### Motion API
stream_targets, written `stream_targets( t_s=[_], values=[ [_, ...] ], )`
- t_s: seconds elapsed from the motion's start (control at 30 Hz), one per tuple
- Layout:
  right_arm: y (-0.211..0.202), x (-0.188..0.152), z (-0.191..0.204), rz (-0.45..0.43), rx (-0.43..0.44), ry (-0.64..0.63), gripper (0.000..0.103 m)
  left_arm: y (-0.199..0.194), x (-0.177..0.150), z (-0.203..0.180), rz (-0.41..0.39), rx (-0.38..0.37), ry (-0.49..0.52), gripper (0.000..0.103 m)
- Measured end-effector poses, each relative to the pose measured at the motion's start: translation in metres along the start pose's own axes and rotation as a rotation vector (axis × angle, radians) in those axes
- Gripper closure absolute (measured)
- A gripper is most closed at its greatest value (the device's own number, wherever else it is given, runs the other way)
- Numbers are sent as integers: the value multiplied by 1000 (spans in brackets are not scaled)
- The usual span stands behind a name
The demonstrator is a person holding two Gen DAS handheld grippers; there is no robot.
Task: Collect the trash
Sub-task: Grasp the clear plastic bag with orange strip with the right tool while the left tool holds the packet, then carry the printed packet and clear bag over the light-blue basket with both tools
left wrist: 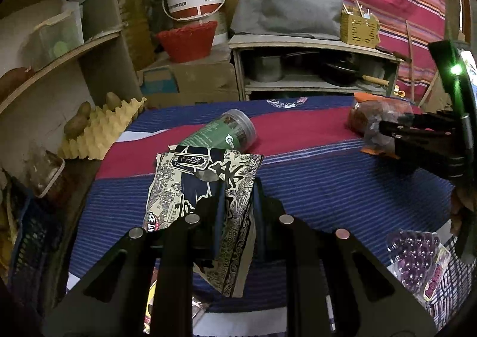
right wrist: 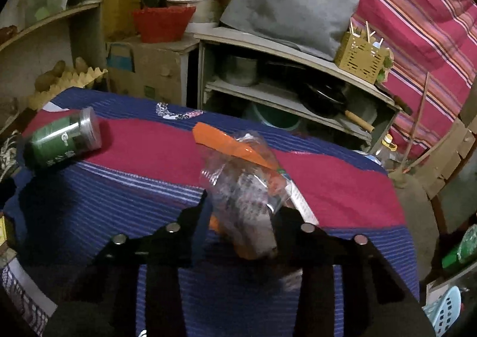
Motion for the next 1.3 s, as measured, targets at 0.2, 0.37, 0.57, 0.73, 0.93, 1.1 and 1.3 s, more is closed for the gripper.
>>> stream_targets(
  t_s=[0.2,0.37,0.57,0.73,0.93,1.1,1.3],
  values=[
    [-27,-22,-22,-6,73,64,75,0,-2,-7,1,-5,18,86],
    [-62,-35,-45,-50,90,85,78,-1,-4,-19,-1,-9,48,86],
    [-110,-56,-84,-94,113,132,78,-9,-7,-40,-8,-23,77,86],
    [-139,-89,-124,-110,96,197,78,-37,-2,-77,-60,-61,139,86],
    [-176,-134,-185,-141,5,274,78,-68,0,-145,-101,-186,178,86],
    [-207,-164,-234,-171,-74,322,78,-92,5,-217,-147,-295,232,86],
    [-230,-202,-288,-179,-153,398,78,-115,7,-304,-182,-444,300,86]
  ],
)
Point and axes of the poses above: each gripper's, at about its wrist camera, not at the fingertips, and y roughly the way its jaws point, z to its left, x to its top, the point moved 5 cm from there along y, roughly the way its jaws point, and after that the axes turned 4 degrees about -x, right-handed, at the moved point
